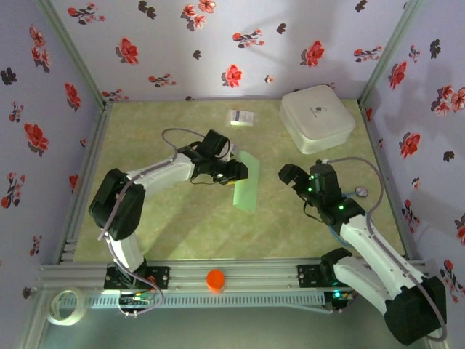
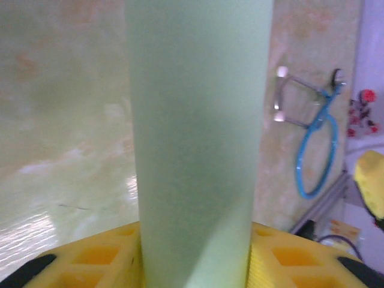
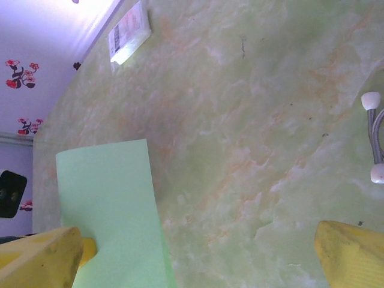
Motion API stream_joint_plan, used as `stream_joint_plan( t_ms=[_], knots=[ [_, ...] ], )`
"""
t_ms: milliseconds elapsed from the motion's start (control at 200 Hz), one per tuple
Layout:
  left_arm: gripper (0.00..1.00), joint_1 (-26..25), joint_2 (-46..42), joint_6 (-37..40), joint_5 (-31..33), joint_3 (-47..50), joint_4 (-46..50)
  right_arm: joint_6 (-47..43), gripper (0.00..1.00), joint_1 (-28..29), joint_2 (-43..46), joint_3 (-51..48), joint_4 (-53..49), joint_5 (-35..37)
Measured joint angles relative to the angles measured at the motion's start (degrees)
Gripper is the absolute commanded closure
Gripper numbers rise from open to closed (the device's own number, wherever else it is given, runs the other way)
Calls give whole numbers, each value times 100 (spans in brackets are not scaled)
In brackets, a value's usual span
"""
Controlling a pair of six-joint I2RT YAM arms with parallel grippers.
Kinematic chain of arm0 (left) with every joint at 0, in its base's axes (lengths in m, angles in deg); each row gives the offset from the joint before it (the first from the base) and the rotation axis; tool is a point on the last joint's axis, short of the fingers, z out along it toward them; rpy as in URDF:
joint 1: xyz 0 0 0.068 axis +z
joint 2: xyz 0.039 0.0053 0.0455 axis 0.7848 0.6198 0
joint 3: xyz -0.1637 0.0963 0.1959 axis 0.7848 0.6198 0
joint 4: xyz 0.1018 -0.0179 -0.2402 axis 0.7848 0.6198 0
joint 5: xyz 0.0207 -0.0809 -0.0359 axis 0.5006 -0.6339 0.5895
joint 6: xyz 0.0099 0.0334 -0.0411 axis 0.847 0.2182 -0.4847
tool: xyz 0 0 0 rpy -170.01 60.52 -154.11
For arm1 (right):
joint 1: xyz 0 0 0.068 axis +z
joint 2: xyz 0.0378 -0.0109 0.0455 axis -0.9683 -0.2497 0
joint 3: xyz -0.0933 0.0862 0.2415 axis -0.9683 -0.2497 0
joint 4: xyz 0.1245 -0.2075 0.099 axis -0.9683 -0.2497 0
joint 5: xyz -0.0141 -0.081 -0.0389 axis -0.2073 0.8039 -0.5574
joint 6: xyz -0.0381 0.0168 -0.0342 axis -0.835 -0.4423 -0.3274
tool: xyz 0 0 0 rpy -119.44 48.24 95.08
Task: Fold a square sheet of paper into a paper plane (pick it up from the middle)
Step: First fold the square sheet of paper in half at the center of the table.
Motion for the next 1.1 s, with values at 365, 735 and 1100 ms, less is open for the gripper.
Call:
stream_joint_plan(
  t_ms=[365, 735, 1100],
  knots=[
    [59, 61, -26, -844, -601, 1104, -1364, 0, 3, -26, -280, -155, 649, -673],
    [57, 79, 243, -898, -546, 1110, -1502, 44, 7, -26, -1091, -153, 1019, -1416],
    [54, 85, 428, -702, -142, 1110, -1078, 57, 8, -26, -1403, -144, 1023, -1552]
  ],
)
